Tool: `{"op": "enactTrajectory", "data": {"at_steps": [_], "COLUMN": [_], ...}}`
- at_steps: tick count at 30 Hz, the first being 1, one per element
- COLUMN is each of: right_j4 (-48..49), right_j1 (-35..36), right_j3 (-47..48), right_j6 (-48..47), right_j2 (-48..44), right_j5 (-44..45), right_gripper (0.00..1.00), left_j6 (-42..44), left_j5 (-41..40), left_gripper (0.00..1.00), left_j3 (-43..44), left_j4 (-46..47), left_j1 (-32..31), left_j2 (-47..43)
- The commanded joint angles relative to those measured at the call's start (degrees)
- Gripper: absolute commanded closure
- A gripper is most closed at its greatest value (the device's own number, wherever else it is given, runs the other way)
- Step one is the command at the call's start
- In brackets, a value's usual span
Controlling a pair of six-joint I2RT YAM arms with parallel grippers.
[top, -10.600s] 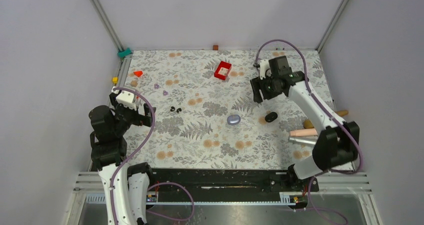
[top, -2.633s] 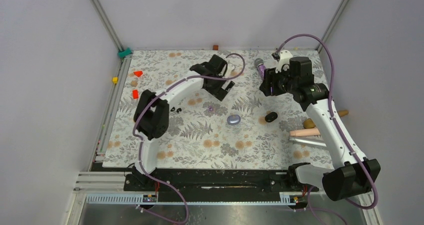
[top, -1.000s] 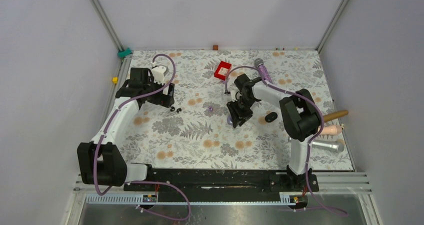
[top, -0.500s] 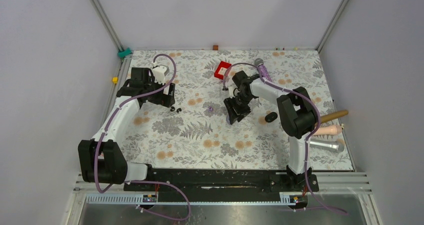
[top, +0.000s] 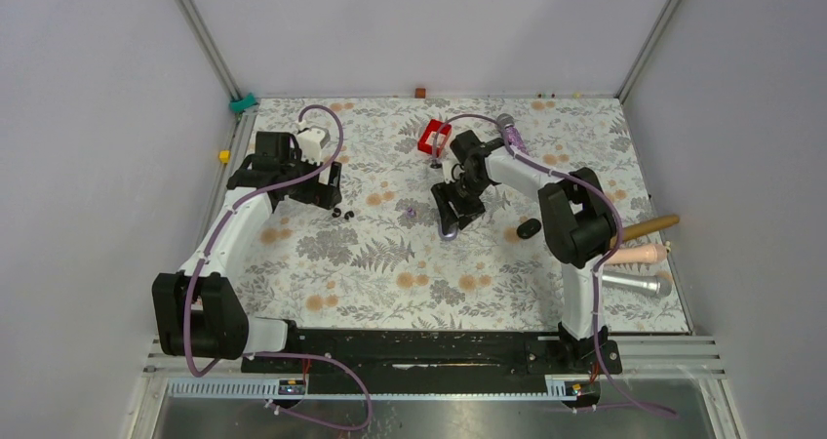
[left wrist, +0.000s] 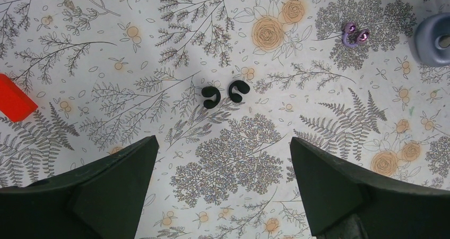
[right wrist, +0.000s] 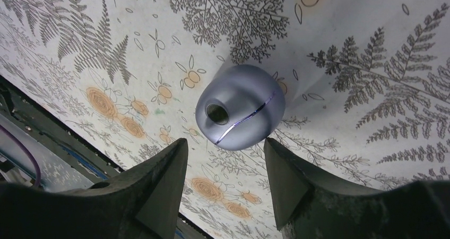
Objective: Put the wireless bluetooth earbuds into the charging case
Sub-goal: Pick up the charging case from the center of the board.
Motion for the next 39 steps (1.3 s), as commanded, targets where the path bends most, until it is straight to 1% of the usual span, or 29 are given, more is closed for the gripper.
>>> {"op": "enactTrajectory", "data": {"at_steps": [1, 6, 15, 21, 29, 31, 34, 39], "right_j4": [-1.2, -0.73, 3.25, 5.34, 7.61, 8.09, 9.4, 14.18], "right_j1": [0.27, -0.3, -4.09, -4.65, -4.65, -4.65, -4.65, -4.65], "right_j3": [3.33, 3.73, 0.83, -0.56, -1.52, -1.5, -2.09, -5.08], "right_j6": [2.22, 3.26, 9.46, 12.04, 15.6, 15.98, 15.85, 15.05], "right_j2": [1.88, 2.88, 4.32, 4.58, 5.22, 5.2, 4.85, 1.02], "right_j5": [-2.37, -0.46, -6.92, -6.95, -7.39, -7.42, -7.79, -8.79], "right_gripper": [0.37, 0.38, 0.41, 0.42, 0.46, 0.49, 0.6, 0.7], "left_j6": [-0.43, -0.32, -0.24, -0.24, -0.4, -0.46, -0.65, -1.26], "left_j5": [1.35, 1.49, 2.18, 2.3, 2.67, 2.82, 3.39, 4.73], "left_gripper": [0.01, 0.01, 0.01, 0.01, 0.02, 0.01, 0.01, 0.01], "left_j3": [-0.34, -0.4, -0.42, -0.43, -0.34, -0.25, -0.16, 0.28], "left_j4": [2.55, 2.54, 2.63, 2.64, 2.63, 2.63, 2.59, 2.63], "left_j1": [0.32, 0.32, 0.32, 0.37, 0.32, 0.33, 0.32, 0.24], "left_j2": [-0.18, -0.15, 0.0, 0.09, 0.01, -0.15, -0.25, 0.0]}}
